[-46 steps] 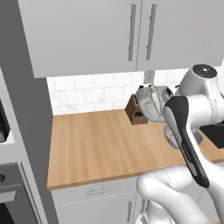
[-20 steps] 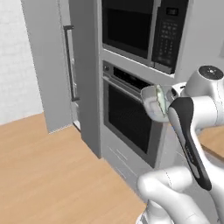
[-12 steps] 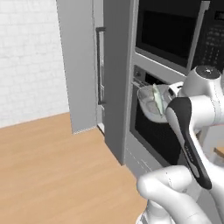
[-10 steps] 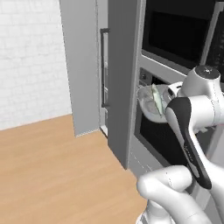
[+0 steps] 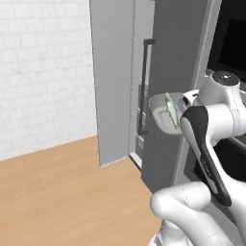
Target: Take the meat container that has the fish and place it on the second highest rack of the freezer. Then take the vegetable container that has the carrot and lemon wedge and place it on the highest rack of the freezer.
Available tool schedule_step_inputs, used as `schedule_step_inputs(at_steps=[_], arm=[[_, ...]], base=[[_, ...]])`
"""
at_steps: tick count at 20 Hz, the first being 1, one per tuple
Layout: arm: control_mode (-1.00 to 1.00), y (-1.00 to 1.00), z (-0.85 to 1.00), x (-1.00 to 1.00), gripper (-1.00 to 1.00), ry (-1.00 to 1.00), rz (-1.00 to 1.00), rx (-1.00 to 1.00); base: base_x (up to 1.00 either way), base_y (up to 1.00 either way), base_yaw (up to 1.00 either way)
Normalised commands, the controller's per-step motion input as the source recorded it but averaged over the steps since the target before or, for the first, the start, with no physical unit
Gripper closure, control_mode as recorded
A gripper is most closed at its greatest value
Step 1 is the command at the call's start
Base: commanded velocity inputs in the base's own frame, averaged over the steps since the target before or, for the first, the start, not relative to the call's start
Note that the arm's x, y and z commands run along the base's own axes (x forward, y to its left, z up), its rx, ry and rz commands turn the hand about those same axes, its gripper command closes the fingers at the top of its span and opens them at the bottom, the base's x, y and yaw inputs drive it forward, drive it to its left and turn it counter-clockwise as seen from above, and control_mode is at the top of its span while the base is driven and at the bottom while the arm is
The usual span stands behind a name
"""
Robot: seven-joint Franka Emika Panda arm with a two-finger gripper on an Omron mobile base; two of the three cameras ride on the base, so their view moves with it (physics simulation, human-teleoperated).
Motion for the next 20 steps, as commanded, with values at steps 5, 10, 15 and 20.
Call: schedule_step_inputs(at_steps=[5,10,15,20], arm=[[1.00,0.00,0.00,0.00,1.00,0.00,0.00,0.00],[1.00,0.00,0.00,0.00,1.00,0.00,0.00,0.00],[1.00,0.00,0.00,0.00,1.00,0.00,0.00,0.00],[1.00,0.00,0.00,0.00,1.00,0.00,0.00,0.00]], base=[[0.95,0.70,-0.01],[0.51,0.57,-0.16],[0.50,0.56,-0.26],[0.44,0.45,-0.32]])
